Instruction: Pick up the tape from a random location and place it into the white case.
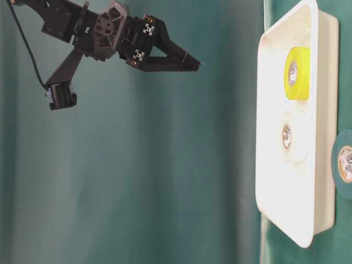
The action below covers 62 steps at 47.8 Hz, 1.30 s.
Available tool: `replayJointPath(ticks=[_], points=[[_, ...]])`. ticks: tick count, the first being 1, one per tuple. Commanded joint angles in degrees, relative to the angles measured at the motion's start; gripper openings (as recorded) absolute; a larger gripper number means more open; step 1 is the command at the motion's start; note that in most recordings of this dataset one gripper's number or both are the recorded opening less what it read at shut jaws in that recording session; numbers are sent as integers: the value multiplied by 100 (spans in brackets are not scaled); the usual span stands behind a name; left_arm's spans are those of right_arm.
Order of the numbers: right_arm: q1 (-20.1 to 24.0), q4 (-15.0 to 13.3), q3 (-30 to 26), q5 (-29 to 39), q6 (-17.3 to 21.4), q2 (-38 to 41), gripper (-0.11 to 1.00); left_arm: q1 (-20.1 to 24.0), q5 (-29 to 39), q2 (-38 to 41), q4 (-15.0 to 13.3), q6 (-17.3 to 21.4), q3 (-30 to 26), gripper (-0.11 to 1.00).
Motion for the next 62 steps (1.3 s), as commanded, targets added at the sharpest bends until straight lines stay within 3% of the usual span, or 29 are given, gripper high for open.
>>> replayJointPath(ticks=[1,8,26,42,62], points=[[35,-18,-123,-79,18,-123,90,53,-35,35,0,0,-53,98],[325,35,-114,-211,53,-123,90,88,-26,35,0,0,-53,98],[1705,35,-105,-378,457,-123,90,97,35,26,0,0,-62,98],[1863,26,237,-580,536,-615,89,97,35,18,0,-9,-53,98],[2197,193,1679,-1538,580,-2698,89,97,35,-18,0,0,-53,98]])
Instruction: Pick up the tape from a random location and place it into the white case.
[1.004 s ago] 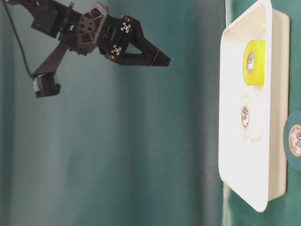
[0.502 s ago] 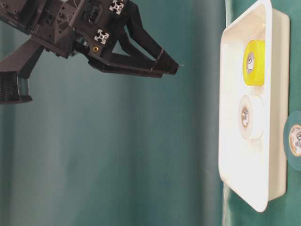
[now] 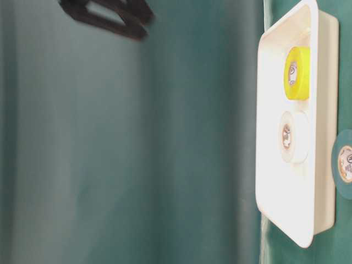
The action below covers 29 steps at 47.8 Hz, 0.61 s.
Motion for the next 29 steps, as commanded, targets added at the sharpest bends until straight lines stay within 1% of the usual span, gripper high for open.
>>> replayJointPath(ticks=[1,8,16,23,29], points=[[97,26,185,-211,26,-510,89,18,-18,18,-9,0,-53,98],[114,26,773,-554,26,-1222,89,18,-18,9,0,0,-53,98],[114,26,1459,-1020,35,-1758,89,18,-18,0,-9,0,-53,98],[114,26,1995,-1512,53,-2013,89,18,-18,0,0,0,-53,98],[105,26,2514,-2048,62,-2074,88,18,-44,0,0,0,-53,98]])
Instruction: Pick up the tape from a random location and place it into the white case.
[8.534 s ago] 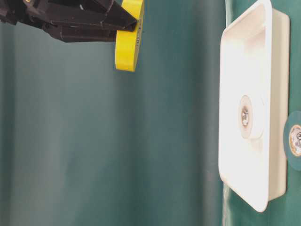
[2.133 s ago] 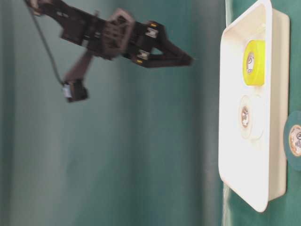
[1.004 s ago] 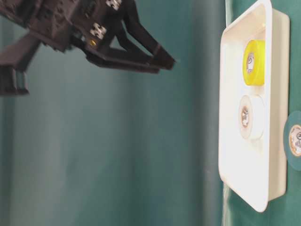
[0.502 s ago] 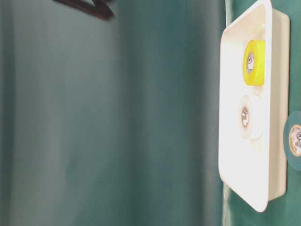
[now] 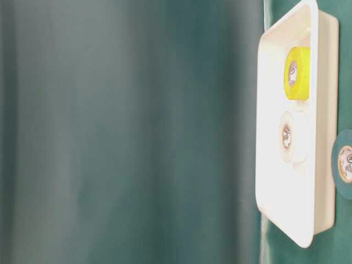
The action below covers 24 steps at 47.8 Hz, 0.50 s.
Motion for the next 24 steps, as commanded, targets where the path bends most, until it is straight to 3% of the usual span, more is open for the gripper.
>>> replayJointPath(ticks=[1,12,24], points=[[18,9,255,-413,9,0,88,18,-44,18,0,0,-53,98],[-132,18,949,-1397,167,79,87,18,-53,26,-9,0,-53,98],[-158,18,1081,-1564,229,149,87,18,-88,18,0,-9,-62,98]])
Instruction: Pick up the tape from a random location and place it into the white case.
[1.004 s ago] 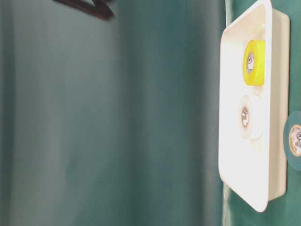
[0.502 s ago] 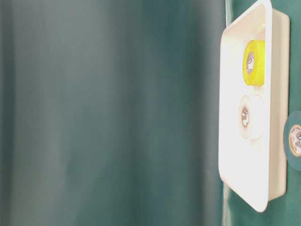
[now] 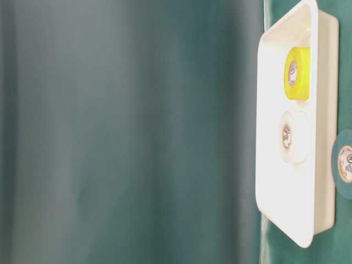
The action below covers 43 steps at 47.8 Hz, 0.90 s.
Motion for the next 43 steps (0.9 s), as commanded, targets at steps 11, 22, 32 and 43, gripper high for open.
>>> replayJointPath(ticks=[11,22,32,43], points=[[-18,18,-79,-70,9,44,87,-9,-70,26,0,-9,-62,98],[-18,9,-88,-53,9,26,87,-378,-79,26,-18,-141,-62,98],[-18,0,-97,-62,9,26,87,-1099,-97,26,-9,-308,-62,97],[-18,-9,-105,-53,9,26,87,-1538,-193,35,-18,-308,-70,96]])
